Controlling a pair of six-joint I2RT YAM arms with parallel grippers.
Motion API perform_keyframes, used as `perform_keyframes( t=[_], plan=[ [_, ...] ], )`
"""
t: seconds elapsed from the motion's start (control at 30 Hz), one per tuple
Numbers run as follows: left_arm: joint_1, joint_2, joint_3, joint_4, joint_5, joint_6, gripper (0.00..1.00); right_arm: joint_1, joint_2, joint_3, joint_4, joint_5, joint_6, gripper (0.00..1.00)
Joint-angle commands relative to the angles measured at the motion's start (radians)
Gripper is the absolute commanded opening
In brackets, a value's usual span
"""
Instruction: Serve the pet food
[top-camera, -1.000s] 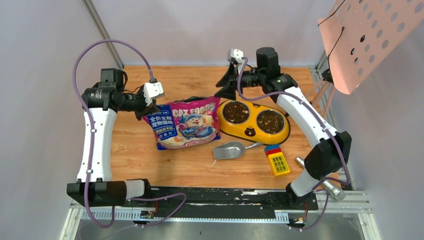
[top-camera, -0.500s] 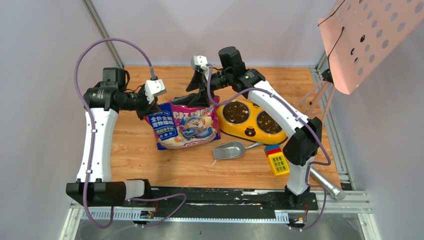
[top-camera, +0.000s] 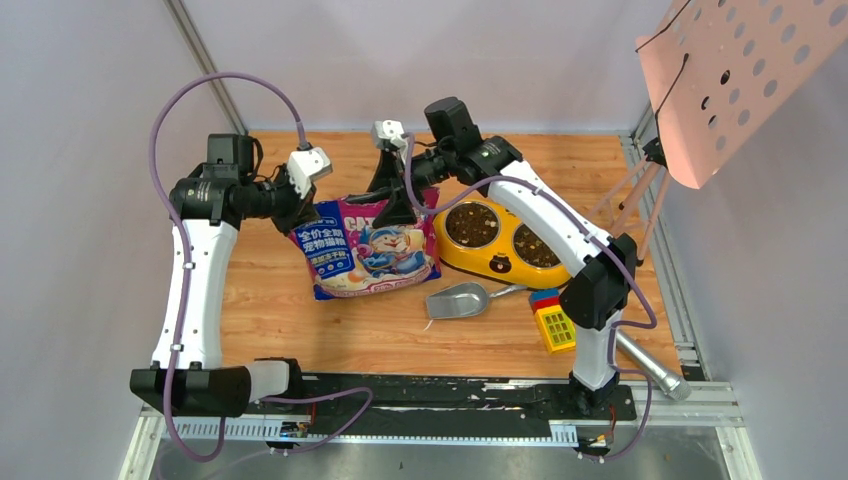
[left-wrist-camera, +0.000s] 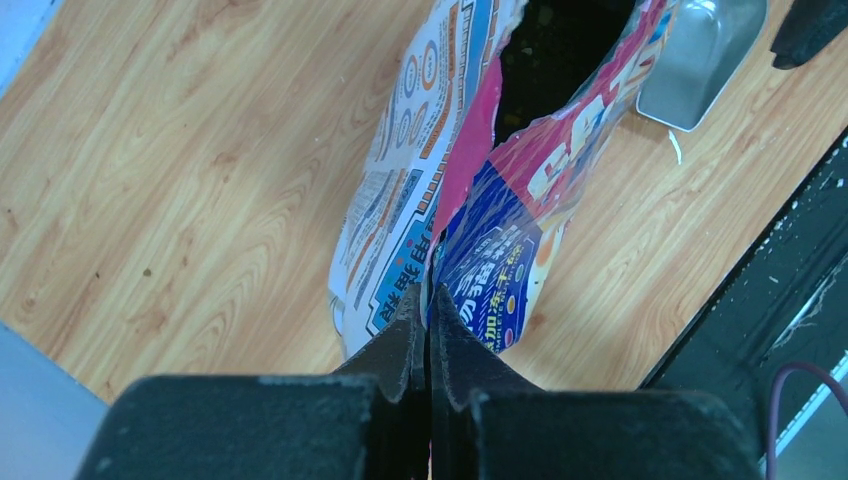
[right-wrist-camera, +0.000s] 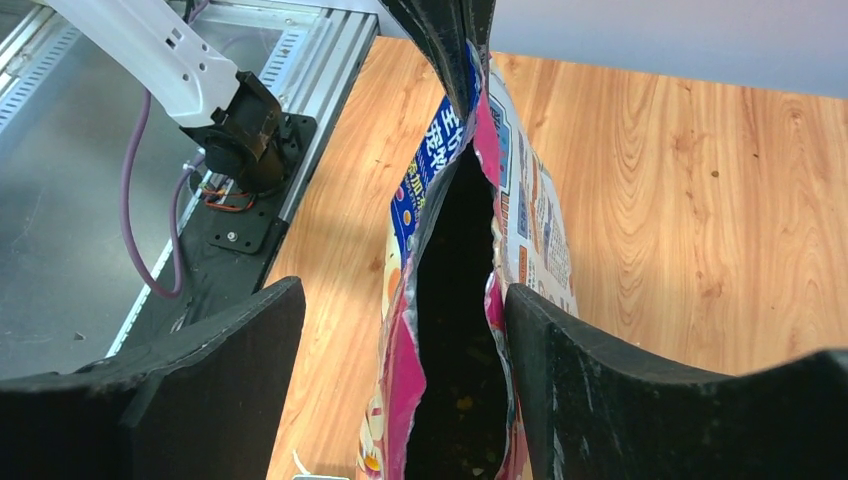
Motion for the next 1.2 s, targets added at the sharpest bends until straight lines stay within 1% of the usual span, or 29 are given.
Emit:
perform_keyframes(
  t=[0.0,0.1,0.2,0.33,0.4,0.53,0.6,0.67,0.7,0.73,0.8,0.83,0.87,0.9,1.03,1.17],
  plan=[
    [0.010,-0.056,0.039,0.165,-0.069,-0.113,0.00,0.006,0.001,0.051,-0.060,0.014,-0.079,0.73],
    [0.010,-0.048,0.044,0.178,-0.082,-0.128,0.00,0.008,0.008,0.052,-0.062,0.034,-0.069,0.68],
    [0.011,-0.041,0.049,0.169,-0.096,-0.127,0.00,0.012,0.010,0.063,-0.059,0.059,-0.052,0.57],
    [0.010,-0.044,0.044,0.161,-0.100,-0.114,0.00,0.027,0.001,0.056,-0.027,0.178,-0.039,0.44],
    [0.010,-0.048,0.037,0.159,-0.096,-0.103,0.00,0.028,-0.006,0.050,-0.004,0.214,-0.026,0.38],
    [0.011,-0.058,0.023,0.173,-0.085,-0.100,0.00,0.033,-0.016,0.036,0.024,0.266,-0.024,0.34],
    [0.010,-0.058,0.023,0.157,-0.037,-0.065,0.00,0.036,-0.018,0.032,0.027,0.279,-0.029,0.29],
    [0.010,-0.059,0.018,0.134,0.035,-0.024,0.15,0.038,-0.020,0.030,0.030,0.277,-0.031,0.20],
    [0.010,-0.060,0.008,0.133,0.085,-0.013,0.30,0.037,-0.021,0.031,0.031,0.272,-0.031,0.16],
    [0.010,-0.059,0.003,0.137,0.108,-0.012,0.42,0.040,-0.022,0.031,0.034,0.266,-0.032,0.11],
    [0.010,-0.053,-0.012,0.165,0.169,-0.031,0.51,0.041,-0.026,0.031,0.042,0.258,-0.031,0.07],
    [0.010,-0.040,-0.015,0.188,0.195,-0.050,0.52,0.042,-0.029,0.029,0.047,0.254,-0.032,0.05],
    [-0.016,-0.031,-0.014,0.204,0.204,-0.057,0.52,0.043,-0.032,0.026,0.055,0.253,-0.033,0.01],
    [-0.023,-0.013,-0.009,0.208,0.220,-0.061,0.52,0.043,-0.036,0.024,0.062,0.253,-0.033,0.00],
    [-0.050,0.039,0.007,0.194,0.250,-0.033,0.52,0.043,-0.040,0.019,0.079,0.260,-0.032,0.00],
    [-0.069,0.075,0.023,0.131,0.266,0.029,0.51,0.043,-0.050,0.011,0.084,0.251,-0.035,0.00]
  ],
)
